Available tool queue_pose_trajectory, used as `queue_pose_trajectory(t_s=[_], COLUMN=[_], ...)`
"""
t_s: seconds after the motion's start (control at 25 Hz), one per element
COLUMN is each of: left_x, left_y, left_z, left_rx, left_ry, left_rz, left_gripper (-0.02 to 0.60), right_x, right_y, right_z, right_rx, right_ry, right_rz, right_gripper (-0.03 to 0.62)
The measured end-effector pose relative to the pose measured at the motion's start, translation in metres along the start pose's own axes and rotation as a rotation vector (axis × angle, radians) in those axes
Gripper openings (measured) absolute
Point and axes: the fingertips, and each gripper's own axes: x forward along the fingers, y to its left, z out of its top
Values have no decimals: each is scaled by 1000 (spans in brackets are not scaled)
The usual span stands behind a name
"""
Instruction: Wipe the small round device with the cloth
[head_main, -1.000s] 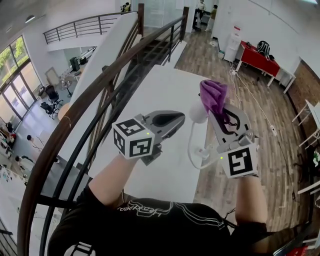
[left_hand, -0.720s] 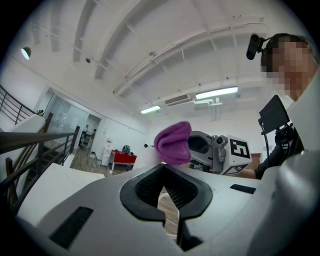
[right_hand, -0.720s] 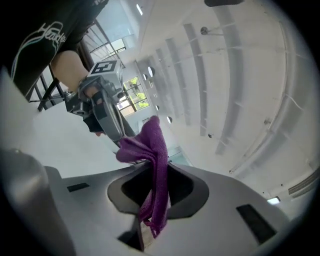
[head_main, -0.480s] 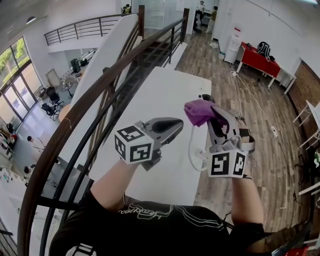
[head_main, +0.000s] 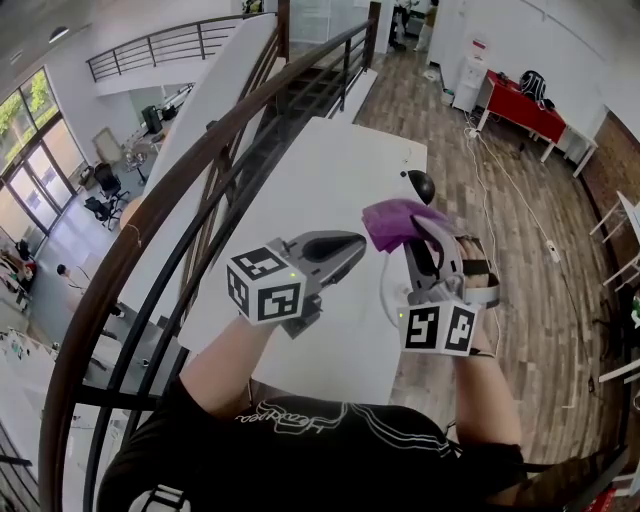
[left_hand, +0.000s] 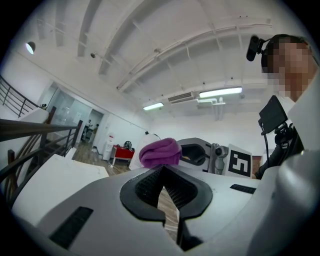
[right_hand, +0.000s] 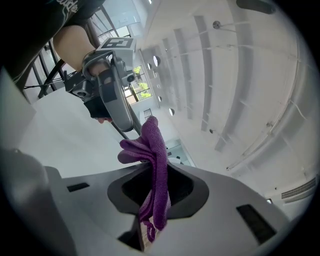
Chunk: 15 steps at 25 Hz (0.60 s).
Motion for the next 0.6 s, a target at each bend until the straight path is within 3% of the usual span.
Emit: queue_pose_trajectory(t_s=[0.6], left_x=[-13], left_y=[22], left_z=[-38], left_rx=[-59], left_ry=[31], left_rz=[51], left_gripper=[8], right_x=[21], right_y=[68], right_z=[-18], right_rx=[30], right_ry=[29], right_rz=[154], right_gripper=[61])
